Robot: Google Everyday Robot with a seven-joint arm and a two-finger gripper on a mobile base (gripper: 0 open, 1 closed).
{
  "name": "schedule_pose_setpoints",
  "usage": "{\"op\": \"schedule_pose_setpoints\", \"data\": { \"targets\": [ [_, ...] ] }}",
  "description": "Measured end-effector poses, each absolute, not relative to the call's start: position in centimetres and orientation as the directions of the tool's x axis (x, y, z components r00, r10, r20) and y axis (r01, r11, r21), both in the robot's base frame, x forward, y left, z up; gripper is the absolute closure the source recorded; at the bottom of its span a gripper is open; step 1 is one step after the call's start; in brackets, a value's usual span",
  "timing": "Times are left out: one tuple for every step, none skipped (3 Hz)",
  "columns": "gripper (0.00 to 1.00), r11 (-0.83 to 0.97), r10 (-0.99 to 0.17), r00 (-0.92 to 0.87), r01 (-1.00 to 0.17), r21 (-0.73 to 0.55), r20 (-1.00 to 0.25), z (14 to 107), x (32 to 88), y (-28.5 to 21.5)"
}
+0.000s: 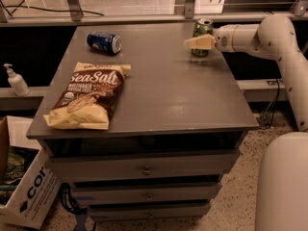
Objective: Move green can near pepsi can
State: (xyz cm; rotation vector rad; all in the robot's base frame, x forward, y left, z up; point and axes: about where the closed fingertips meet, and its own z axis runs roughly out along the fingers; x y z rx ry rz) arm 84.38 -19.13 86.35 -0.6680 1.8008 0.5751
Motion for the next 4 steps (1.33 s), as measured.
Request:
{"op": "schedule_pose_setpoints", "data": {
  "targets": [
    [0.41,0.708,-0.168,-0.273,-0.702,0.077,-0.947,86.4,83.6,-18.7],
    [0.64,0.686,-0.174,-0.281,-0.723,0.089,-0.944,86.4,82.7,-18.2],
    [0.88,0.63,-0.16,-0.27,-0.769,0.113,-0.949,88.1,81.2,-16.8],
    [1.0,0.622,-0.163,-0.274,-0.775,0.117,-0.948,87.9,81.1,-16.4]
  ]
}}
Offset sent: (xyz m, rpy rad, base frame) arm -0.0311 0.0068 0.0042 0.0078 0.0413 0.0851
